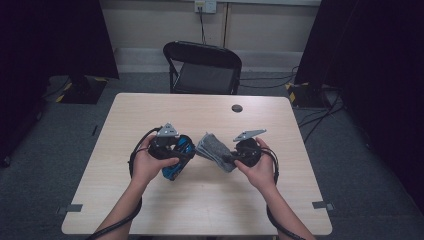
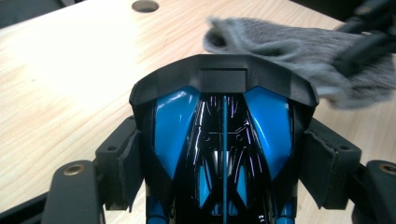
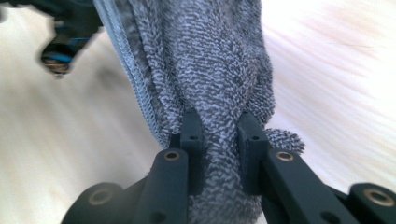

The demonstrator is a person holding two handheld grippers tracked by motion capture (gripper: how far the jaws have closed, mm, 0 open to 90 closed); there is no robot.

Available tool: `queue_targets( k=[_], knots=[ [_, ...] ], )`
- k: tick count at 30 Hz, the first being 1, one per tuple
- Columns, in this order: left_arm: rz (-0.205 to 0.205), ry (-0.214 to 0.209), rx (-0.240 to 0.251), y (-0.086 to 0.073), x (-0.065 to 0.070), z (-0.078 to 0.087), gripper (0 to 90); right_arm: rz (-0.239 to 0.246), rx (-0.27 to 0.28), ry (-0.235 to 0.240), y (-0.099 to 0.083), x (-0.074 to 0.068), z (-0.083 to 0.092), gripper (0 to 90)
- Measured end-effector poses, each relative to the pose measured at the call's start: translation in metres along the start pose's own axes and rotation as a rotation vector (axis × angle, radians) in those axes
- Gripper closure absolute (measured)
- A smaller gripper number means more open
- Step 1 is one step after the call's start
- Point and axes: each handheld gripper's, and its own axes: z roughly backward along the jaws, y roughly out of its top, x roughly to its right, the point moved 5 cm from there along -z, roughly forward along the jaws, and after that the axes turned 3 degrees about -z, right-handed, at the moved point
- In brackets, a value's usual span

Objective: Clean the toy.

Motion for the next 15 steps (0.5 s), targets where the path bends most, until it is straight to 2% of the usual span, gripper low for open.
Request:
queue_targets(
  k=[3,7,10,15],
  knots=[
    [-0.011,-0.006,0.007,0.004,0.004,0.002,25.5,-0.011,-0.007,-0.036,0.001,0.007,-0.002,76.2],
    [-0.020,-0.019,0.004,0.006,0.008,0.001,25.5,-0.038,0.010,-0.029,0.005,0.009,-0.006,76.2],
    [-0.023,-0.023,-0.002,0.006,0.010,-0.002,25.5,-0.028,0.020,-0.013,0.010,0.001,-0.008,76.2],
    [-0.022,-0.006,-0.012,0.004,0.008,-0.002,25.5,0.016,0.031,0.023,0.021,-0.021,-0.013,76.2]
  ],
)
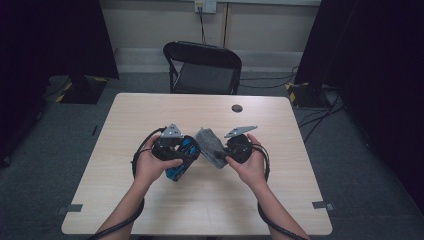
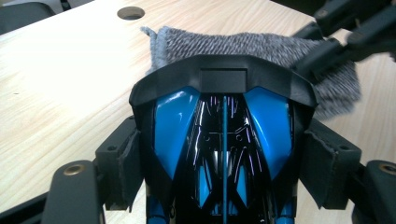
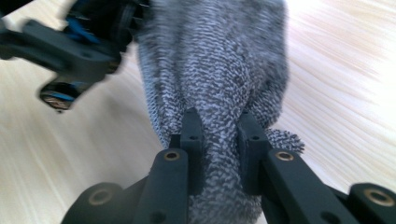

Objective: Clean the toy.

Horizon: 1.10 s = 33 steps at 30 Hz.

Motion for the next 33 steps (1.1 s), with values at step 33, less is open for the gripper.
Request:
queue_targets(
  k=[33],
  knots=[
    [0.046,0.065,0.050,0.003,-0.017,0.019,25.5,0.144,-0.113,0.197,-0.015,-0.089,-0.065,76.0]
  ],
)
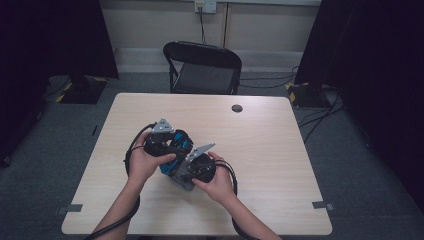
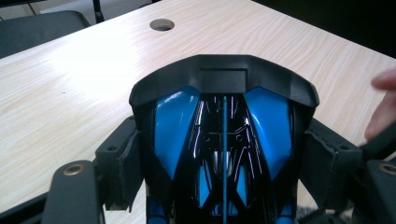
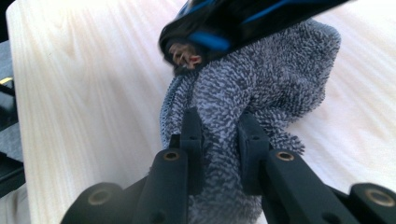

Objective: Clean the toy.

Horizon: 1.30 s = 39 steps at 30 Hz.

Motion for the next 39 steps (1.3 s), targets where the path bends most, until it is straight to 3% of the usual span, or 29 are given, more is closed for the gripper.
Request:
queue_targets(
  k=[8,13,21,25,33,39],
  knots=[
    [0.022,0.008,0.026,0.003,-0.004,0.006,25.4,0.028,-0.049,0.005,-0.011,0.002,-0.001,75.9],
    [0.023,0.007,0.019,0.002,-0.005,0.008,25.4,0.003,-0.054,-0.049,-0.016,0.018,0.012,75.8],
    [0.014,-0.007,0.003,0.000,-0.001,0.003,25.4,-0.090,0.032,-0.168,-0.011,0.063,0.052,75.8],
    [0.006,-0.014,-0.009,-0.001,0.001,0.000,25.4,-0.128,0.083,-0.192,-0.006,0.076,0.066,75.8],
    [-0.003,-0.026,-0.029,-0.004,0.005,-0.005,25.4,-0.171,0.130,-0.222,0.003,0.090,0.081,75.7],
    [-0.011,-0.038,-0.049,-0.008,0.008,-0.012,25.4,-0.168,0.173,-0.205,0.011,0.087,0.088,75.6]
  ],
)
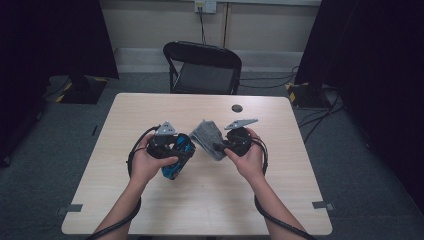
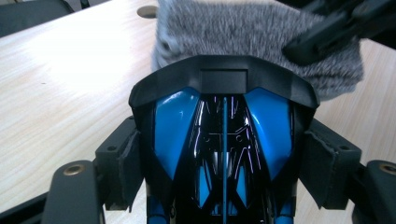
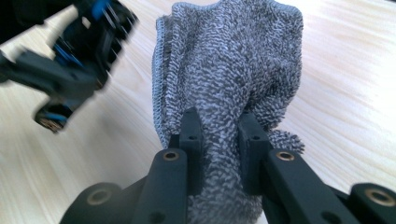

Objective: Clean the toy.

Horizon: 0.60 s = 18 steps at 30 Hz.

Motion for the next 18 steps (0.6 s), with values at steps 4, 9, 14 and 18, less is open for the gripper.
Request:
queue_targets(
  k=[4,9,14,18],
  knots=[
    [-0.008,-0.006,-0.006,0.000,0.002,-0.003,25.4,0.018,0.003,0.023,0.001,-0.009,-0.001,75.4],
    [-0.008,-0.010,-0.007,0.000,0.003,-0.003,25.4,0.042,-0.005,0.045,-0.002,-0.021,-0.006,75.0],
    [-0.002,-0.010,-0.005,0.000,0.002,-0.003,25.4,0.045,-0.024,0.067,-0.007,-0.027,-0.014,75.0],
    [0.000,-0.010,-0.001,0.000,0.002,-0.002,25.4,0.049,-0.036,0.085,-0.012,-0.032,-0.021,75.0]
  ],
)
